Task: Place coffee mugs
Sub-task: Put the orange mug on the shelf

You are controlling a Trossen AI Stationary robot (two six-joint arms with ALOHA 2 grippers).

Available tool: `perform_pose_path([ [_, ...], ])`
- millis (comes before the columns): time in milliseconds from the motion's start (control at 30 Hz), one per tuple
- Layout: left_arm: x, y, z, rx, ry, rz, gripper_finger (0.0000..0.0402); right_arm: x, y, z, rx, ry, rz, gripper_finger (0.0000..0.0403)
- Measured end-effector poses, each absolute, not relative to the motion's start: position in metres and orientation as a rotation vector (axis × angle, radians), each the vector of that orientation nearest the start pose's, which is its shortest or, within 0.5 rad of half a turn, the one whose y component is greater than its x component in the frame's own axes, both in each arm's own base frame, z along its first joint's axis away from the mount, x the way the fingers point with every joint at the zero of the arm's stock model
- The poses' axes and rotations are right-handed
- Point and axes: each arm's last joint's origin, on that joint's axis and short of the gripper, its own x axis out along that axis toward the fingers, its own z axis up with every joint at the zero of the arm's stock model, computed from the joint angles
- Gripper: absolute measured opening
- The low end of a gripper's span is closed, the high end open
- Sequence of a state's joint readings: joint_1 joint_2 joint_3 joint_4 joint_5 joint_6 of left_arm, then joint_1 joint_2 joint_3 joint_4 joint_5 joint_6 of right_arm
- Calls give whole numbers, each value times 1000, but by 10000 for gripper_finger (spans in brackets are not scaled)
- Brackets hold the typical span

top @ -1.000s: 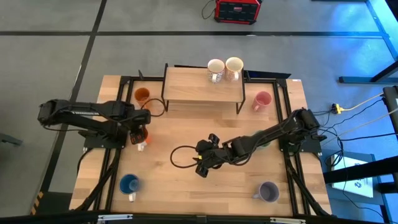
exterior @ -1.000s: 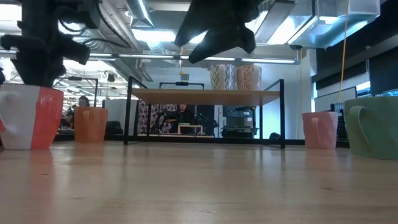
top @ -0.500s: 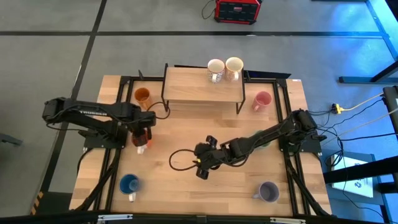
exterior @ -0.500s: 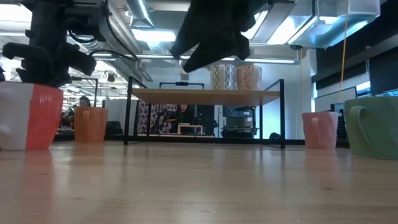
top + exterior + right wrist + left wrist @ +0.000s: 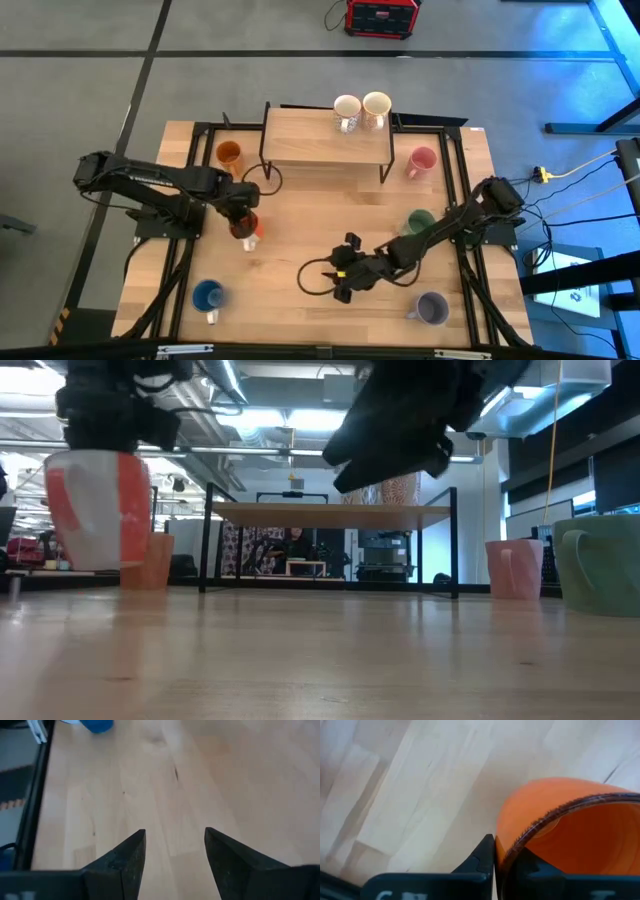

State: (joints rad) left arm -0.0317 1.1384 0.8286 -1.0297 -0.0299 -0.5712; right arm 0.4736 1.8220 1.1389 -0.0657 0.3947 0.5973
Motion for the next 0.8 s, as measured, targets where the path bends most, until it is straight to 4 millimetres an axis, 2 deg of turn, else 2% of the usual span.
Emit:
perform_pose_path([
  [300, 240, -29, 224, -423, 1310, 379, 13, 326, 175, 170, 250, 684, -158, 191],
  [533, 283, -39, 219, -382, 1343, 345, 13, 321, 182, 168, 256, 690, -163, 191],
  [667, 299, -41, 216, -363, 1353, 331, 15, 321, 183, 168, 275, 698, -154, 191],
  [800, 305, -42, 214, -372, 1356, 320, 16, 321, 182, 168, 270, 706, -159, 191],
])
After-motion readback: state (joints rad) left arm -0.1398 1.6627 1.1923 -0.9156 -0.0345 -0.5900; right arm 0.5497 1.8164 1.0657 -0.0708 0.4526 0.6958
